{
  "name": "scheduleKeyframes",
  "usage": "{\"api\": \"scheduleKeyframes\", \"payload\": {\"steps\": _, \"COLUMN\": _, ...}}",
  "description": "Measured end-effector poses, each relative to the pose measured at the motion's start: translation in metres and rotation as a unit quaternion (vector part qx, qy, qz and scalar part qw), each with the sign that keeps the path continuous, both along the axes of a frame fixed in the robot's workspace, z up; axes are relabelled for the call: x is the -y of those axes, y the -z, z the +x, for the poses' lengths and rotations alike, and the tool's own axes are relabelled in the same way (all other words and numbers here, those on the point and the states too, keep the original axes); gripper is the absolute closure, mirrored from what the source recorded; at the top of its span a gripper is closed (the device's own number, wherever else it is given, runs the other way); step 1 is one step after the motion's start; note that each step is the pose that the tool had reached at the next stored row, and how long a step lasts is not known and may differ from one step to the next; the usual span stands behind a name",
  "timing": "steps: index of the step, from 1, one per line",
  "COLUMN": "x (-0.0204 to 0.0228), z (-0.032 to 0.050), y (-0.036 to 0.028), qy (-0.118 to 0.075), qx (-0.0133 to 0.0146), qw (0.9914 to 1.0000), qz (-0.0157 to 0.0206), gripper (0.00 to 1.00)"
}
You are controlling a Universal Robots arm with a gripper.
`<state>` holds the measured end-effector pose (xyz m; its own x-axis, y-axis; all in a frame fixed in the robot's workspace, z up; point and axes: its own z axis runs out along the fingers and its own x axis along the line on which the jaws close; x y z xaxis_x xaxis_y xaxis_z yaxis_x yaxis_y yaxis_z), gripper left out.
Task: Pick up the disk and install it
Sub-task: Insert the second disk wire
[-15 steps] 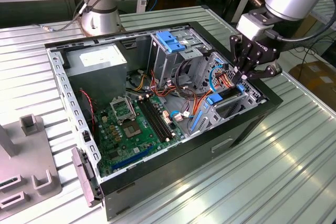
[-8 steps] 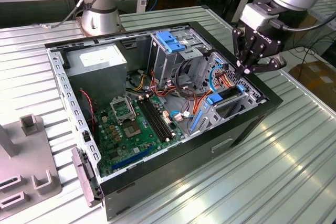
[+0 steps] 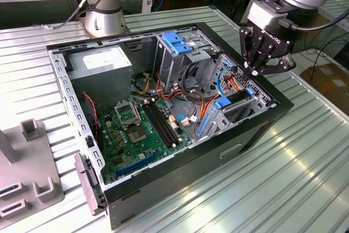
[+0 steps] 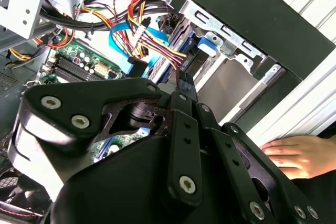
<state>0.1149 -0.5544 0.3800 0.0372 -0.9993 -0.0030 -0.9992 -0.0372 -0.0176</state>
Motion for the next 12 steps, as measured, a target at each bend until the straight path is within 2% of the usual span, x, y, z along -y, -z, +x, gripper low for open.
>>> {"api": "scheduleKeyframes", "payload": {"steps": 4, "x": -0.0027, "z": -0.0012, "y": -0.0012, "qy": 0.000, "qx": 0.0000, "qw": 1.00000, "qz": 0.0000, "gripper": 0.89}}
{"api": "scheduleKeyframes", "payload": {"steps": 10, "x": -0.0105, "z": -0.0025, "y": -0.0062, "qy": 0.000, "qx": 0.0000, "qw": 1.00000, "qz": 0.0000, "gripper": 0.89}}
{"api": "scheduleKeyframes", "payload": {"steps": 12, "x": -0.0147, "z": -0.0028, "y": -0.0076, "qy": 0.000, "qx": 0.0000, "qw": 1.00000, "qz": 0.0000, "gripper": 0.89}}
